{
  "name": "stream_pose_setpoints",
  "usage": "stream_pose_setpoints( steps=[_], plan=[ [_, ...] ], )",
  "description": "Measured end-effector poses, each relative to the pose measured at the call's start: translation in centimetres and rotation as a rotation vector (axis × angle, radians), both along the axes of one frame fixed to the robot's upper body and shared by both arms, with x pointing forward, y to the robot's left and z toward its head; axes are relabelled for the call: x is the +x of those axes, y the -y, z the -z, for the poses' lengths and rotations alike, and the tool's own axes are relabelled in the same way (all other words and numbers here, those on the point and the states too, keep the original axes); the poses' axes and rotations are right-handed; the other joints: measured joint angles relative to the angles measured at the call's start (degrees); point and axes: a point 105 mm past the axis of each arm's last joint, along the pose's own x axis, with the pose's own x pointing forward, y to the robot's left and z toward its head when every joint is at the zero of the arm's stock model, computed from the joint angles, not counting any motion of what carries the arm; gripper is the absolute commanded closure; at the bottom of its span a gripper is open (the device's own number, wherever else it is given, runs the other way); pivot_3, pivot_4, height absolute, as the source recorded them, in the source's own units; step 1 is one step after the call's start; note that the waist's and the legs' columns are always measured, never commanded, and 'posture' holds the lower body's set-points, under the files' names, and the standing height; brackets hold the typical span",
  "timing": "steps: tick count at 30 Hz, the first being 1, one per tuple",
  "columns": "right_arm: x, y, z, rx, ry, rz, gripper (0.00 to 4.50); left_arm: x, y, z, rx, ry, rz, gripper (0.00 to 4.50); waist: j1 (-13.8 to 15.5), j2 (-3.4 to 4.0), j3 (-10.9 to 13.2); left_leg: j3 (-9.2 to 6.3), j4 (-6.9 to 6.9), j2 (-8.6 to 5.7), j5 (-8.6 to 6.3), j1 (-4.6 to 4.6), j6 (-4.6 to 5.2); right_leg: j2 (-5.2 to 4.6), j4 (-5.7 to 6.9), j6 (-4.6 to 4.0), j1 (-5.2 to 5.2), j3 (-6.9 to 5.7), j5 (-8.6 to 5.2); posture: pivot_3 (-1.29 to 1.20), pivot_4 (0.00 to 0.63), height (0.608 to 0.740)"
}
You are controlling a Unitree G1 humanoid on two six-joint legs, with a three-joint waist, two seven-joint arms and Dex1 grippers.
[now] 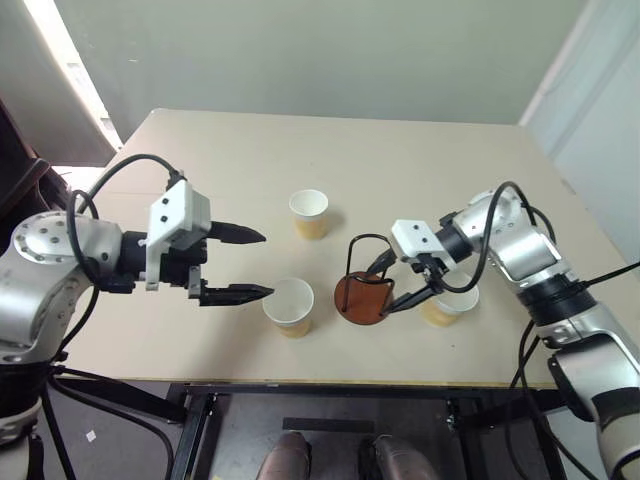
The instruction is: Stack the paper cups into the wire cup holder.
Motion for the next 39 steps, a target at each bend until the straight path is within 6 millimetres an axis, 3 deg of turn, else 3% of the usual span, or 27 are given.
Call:
stream_pose_setpoints(
  steps=[6,9,11,14,17,27,30,39],
  plan=[
    [-1.7,3.9,-7.4,0.003,0.134,0.055,0.08,0.2,0.3,-0.4,-0.015,0.013,0.025,0.0,0.2,-0.02,0.0,0.02,-0.08,0.0,-0.05,-0.01,-0.06,0.01,-0.1,-0.07,0.03,0.0,-0.06,0.0,0.15,0.74],
    [-2.8,5.3,-9.1,0.005,0.162,0.091,0.08,0.3,0.9,-0.5,-0.028,0.021,0.053,0.0,0.2,-0.07,0.0,0.02,-0.06,0.01,-0.08,0.02,-0.04,0.03,-0.12,-0.04,0.08,0.0,-0.08,0.0,0.15,0.74],
    [-3.0,6.4,-8.1,-0.032,0.139,0.129,0.08,0.4,1.2,-0.3,-0.035,0.015,0.065,0.0,0.2,-0.08,0.0,0.03,-0.01,0.01,-0.08,0.02,-0.03,0.03,-0.11,-0.02,0.1,0.01,-0.07,0.0,0.15,0.74],
    [-3.3,8.3,-4.7,-0.134,0.068,0.203,0.08,0.7,2.1,-0.1,-0.051,0.013,0.099,0.0,0.2,-0.08,0.0,0.06,0.04,0.01,-0.05,0.04,0.02,0.03,-0.1,0.08,0.15,0.03,-0.01,0.0,0.15,0.74],
    [-3.3,8.6,-2.1,-0.206,0.037,0.222,0.08,1.0,2.6,0.3,-0.046,0.012,0.111,0.0,0.1,-0.05,0.0,0.13,0.06,0.03,0.0,0.07,0.09,0.03,-0.08,0.21,0.14,0.08,0.06,0.0,0.15,0.74],
    [-3.3,8.0,0.5,-0.279,0.059,0.209,0.08,1.6,2.5,0.4,-0.023,0.05,0.095,0.0,-0.1,-0.07,0.0,0.23,0.09,0.05,0.01,0.02,0.26,0.04,-0.21,0.42,0.15,0.13,0.14,0.0,0.15,0.74],
    [-3.0,7.7,1.9,-0.292,0.063,0.2,0.63,1.6,2.4,0.2,-0.027,0.058,0.084,0.0,0.0,-0.07,0.0,0.23,0.13,0.05,0.0,0.04,0.28,0.04,-0.2,0.42,0.17,0.13,0.15,0.0,0.15,0.74],
    [-2.5,7.5,2.5,-0.297,0.077,0.184,3.85,1.8,2.1,0.0,-0.029,0.07,0.061,0.0,0.0,-0.07,0.0,0.24,0.15,0.05,0.01,0.04,0.31,0.04,-0.19,0.45,0.18,0.15,0.16,0.0,0.15,0.74]
  ],
)
